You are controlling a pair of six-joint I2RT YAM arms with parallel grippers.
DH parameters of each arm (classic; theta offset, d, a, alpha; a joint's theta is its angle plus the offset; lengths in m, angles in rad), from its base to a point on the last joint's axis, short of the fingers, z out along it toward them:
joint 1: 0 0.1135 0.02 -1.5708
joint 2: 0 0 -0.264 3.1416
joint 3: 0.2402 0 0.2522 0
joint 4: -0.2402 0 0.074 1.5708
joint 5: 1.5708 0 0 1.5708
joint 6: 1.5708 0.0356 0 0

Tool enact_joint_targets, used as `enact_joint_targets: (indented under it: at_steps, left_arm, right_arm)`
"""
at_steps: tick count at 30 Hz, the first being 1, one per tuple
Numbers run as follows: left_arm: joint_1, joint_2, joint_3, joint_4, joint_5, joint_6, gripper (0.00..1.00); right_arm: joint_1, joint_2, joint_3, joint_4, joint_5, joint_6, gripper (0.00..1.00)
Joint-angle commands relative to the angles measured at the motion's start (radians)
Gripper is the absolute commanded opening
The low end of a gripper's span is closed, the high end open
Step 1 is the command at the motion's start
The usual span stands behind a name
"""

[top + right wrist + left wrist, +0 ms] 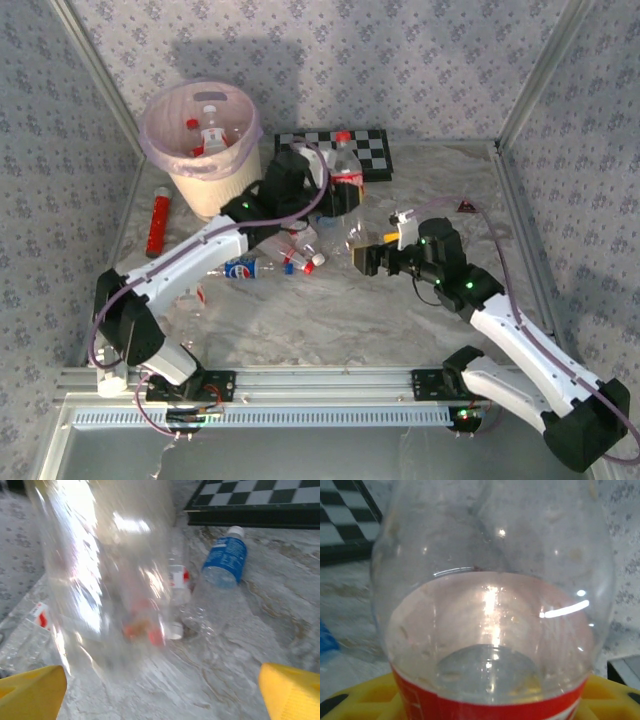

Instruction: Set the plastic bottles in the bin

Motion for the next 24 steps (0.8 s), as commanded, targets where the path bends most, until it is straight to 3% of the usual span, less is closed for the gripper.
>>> enact_joint_targets:
  at_steps: [1,4,5,6,18,22,24]
  left_arm:
    - [0.085,-0.028,0.135,-0.138,0.000,0.125,0.30]
    - [0.165,-0.039,0.211,-0.193,-0.009,0.192,0.13]
    - [0.193,-0.042,0.237,-0.209,-0.022,0.212,0.01]
    - [0.224,-0.043,0.263,-0.221,-0.027,0.231,0.00]
    - [0.575,0.000,0.488,-0.333,-0.059,0.348,0.00]
    - [0.664,0.027,0.539,-0.311,-0.053,0.336,0.00]
    - [0.683,0.065,0.579,-0.337,-0.103,0.369,0.00]
  right_arm:
    - [-0.018,-0.027,0.028,-0.130,0.041,-0.037,1.00]
    - [-0.019,-0.030,0.014,-0.150,0.047,-0.028,1.00]
    - [-0.019,-0.030,0.008,-0.155,0.053,-0.023,1.00]
    - [-0.019,-0.029,0.002,-0.157,0.061,-0.018,1.00]
    - [-0.022,-0.022,0.019,-0.224,0.112,-0.038,1.00]
    - [-0.023,-0.023,0.019,-0.232,0.114,-0.040,1.00]
    - [-0.024,-0.022,0.016,-0.232,0.111,-0.039,1.00]
